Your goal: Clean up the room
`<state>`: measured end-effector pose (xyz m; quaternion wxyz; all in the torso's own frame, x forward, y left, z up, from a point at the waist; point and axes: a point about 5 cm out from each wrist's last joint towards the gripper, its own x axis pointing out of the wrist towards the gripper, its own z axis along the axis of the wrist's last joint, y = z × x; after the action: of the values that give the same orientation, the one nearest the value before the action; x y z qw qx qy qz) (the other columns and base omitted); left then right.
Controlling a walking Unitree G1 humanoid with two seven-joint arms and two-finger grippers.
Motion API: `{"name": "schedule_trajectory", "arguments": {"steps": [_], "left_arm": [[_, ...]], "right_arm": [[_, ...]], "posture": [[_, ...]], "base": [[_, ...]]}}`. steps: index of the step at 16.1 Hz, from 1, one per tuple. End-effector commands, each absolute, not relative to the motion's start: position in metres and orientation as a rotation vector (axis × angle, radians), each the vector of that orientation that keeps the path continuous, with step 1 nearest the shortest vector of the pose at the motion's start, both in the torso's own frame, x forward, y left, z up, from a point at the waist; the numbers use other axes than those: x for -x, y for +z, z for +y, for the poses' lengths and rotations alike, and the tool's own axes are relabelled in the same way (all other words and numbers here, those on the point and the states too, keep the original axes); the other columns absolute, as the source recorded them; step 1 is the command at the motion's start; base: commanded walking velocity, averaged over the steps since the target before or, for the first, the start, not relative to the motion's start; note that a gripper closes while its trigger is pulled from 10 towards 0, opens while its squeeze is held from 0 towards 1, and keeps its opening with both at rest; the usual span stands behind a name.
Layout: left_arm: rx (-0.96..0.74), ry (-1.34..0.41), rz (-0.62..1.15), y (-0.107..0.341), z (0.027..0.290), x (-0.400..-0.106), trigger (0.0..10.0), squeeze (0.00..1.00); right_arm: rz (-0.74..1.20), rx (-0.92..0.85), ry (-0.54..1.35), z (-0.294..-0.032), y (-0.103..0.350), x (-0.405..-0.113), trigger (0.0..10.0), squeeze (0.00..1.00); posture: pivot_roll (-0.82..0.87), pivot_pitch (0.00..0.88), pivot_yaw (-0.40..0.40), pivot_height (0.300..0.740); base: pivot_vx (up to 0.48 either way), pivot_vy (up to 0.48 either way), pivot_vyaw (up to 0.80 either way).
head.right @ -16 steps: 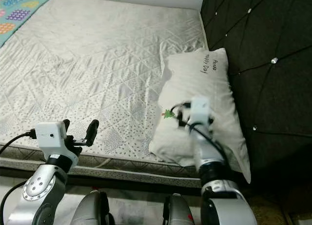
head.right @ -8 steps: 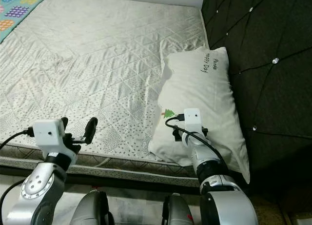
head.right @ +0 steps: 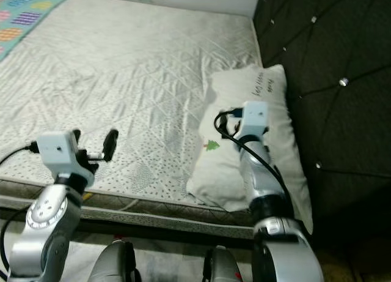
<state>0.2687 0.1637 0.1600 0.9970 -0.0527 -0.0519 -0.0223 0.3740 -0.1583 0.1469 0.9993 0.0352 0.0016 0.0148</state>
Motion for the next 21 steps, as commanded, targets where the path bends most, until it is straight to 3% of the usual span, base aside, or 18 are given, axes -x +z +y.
{"name": "schedule_trajectory", "arguments": {"steps": [1, 4, 7, 12, 18, 21], "left_arm": [[0.097, -0.030, -0.116, 0.161, 0.167, -0.269, 10.0, 0.00], [0.082, -0.017, -0.108, 0.152, 0.168, -0.269, 10.0, 0.00], [0.056, 0.051, -0.153, 0.156, 0.183, -0.269, 10.0, 0.00], [0.043, 0.075, -0.132, 0.145, 0.179, -0.269, 10.0, 0.00], [0.095, -0.002, -0.103, 0.130, 0.169, -0.270, 10.0, 0.00], [0.105, 0.025, -0.077, 0.120, 0.167, -0.277, 10.0, 0.00]], "right_arm": [[-0.032, -0.115, 0.034, -0.162, 0.148, -0.368, 10.0, 1.00], [-0.046, -0.107, 0.009, -0.161, 0.141, -0.355, 10.0, 1.00], [-0.095, -0.070, 0.001, -0.157, 0.146, -0.346, 10.0, 1.00], [-0.101, -0.047, -0.054, -0.172, 0.142, -0.335, 10.0, 1.00], [-0.063, -0.043, -0.047, -0.169, 0.129, -0.326, 10.0, 1.00], [-0.064, -0.046, -0.014, -0.165, 0.126, -0.331, 10.0, 1.00]], "posture": [[0.03, 0.048, -0.081, 0.664], [0.01, 0.000, -0.096, 0.664], [0.01, 0.000, -0.106, 0.664], [-0.01, 0.000, -0.086, 0.664], [-0.01, 0.000, -0.064, 0.664], [0.00, 0.000, -0.050, 0.664]], "base": [[0.000, 0.000, 0.00], [0.000, 0.000, 0.00], [0.000, 0.000, 0.00], [0.000, 0.000, 0.00], [0.000, 0.000, -0.69], [0.000, 0.000, -0.14]]}}
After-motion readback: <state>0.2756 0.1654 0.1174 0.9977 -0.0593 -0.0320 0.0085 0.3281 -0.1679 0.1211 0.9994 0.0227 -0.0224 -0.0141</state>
